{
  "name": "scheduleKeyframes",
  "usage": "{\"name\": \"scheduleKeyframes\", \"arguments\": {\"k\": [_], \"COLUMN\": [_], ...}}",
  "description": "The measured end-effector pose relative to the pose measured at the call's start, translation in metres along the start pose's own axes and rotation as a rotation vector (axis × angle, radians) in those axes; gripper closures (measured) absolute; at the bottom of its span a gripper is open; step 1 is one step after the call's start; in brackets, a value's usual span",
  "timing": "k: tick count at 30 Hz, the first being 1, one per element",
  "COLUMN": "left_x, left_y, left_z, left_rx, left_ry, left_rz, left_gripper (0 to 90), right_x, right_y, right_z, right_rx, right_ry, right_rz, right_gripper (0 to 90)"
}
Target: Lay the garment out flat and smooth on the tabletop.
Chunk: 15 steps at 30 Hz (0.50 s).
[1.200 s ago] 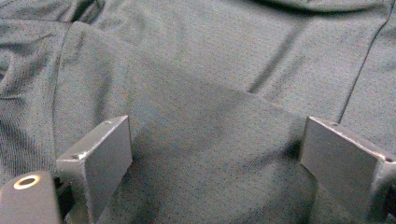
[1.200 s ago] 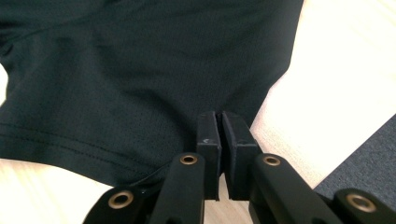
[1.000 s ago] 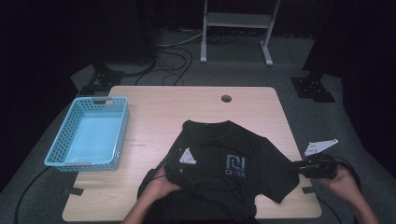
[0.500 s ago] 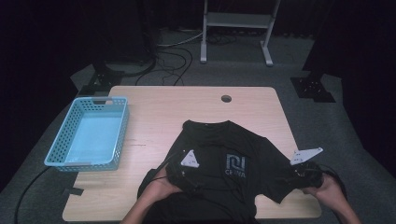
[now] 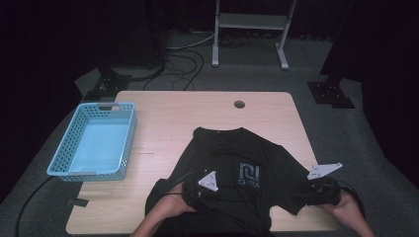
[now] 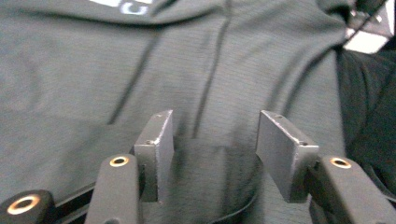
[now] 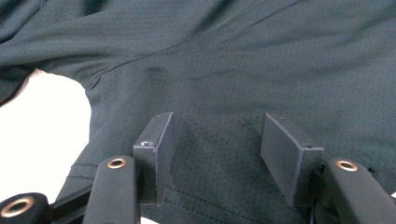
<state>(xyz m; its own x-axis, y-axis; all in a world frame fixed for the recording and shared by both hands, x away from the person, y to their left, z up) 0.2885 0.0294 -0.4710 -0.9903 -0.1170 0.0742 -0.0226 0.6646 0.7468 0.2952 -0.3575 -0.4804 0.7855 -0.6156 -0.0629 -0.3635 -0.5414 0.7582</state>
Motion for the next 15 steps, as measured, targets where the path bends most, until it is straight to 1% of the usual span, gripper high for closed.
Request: {"name": "scheduleKeyframes", "arguments": {"k": [1, 3, 5, 6, 7, 8, 9, 12, 13, 15], "left_x": [0.0024, 0.0049, 0.0073, 0.0081, 0.0086, 0.0091, 0.0096, 0.0074, 0.0062, 0.0044], "left_y": [-0.0008, -0.0016, -0.0020, -0.0024, -0.0030, -0.0036, -0.0045, -0.0047, -0.0043, -0.0030], "left_z": [-0.0005, -0.0013, -0.0020, -0.0021, -0.0023, -0.0021, -0.0017, -0.0017, -0.0017, -0.0017], "left_rx": [-0.008, -0.019, -0.024, -0.022, -0.027, -0.033, -0.041, -0.045, -0.046, -0.049], "left_ry": [-0.021, -0.046, -0.063, -0.068, -0.071, -0.080, -0.080, -0.080, -0.073, -0.069], "left_rz": [0.013, 0.029, 0.039, 0.043, 0.047, 0.050, 0.055, 0.060, 0.059, 0.059], "left_gripper": [49.5, 51.7, 52.4, 54.7, 55.5, 58.4, 61.4, 71.4, 75.2, 79.3], "right_x": [0.0004, 0.0013, 0.0022, 0.0028, 0.0032, 0.0036, 0.0039, 0.0047, 0.0047, 0.0054], "right_y": [0.0001, 0.0003, 0.0007, 0.0006, 0.0007, 0.0005, 0.0004, 0.0001, 0.0000, -0.0002], "right_z": [0.0004, 0.0012, 0.0020, 0.0022, 0.0024, 0.0025, 0.0026, 0.0022, 0.0020, 0.0015], "right_rx": [0.003, 0.010, 0.014, 0.017, 0.018, 0.021, 0.023, 0.024, 0.023, 0.020], "right_ry": [-0.003, -0.007, -0.010, -0.010, -0.011, -0.011, -0.013, -0.015, -0.015, -0.012], "right_rz": [0.002, 0.005, 0.009, 0.009, 0.011, 0.011, 0.014, 0.017, 0.018, 0.021], "right_gripper": [45.2, 45.1, 45.0, 45.0, 44.8, 44.6, 44.6, 44.3, 44.3, 44.2]}}
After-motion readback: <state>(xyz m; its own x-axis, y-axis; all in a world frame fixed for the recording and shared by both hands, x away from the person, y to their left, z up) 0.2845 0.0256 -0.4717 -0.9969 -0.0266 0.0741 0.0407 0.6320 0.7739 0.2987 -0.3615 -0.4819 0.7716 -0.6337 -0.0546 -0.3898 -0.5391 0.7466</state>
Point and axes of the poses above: each handheld gripper's, and its own axes: y roughly backward along the jaws, z roughly out of its underside, x roughly to its right, the point moved 2 cm from there along -y, roughly forward along the jaws, and after that the axes turned 4 degrees about x, right-handed, at the moved point
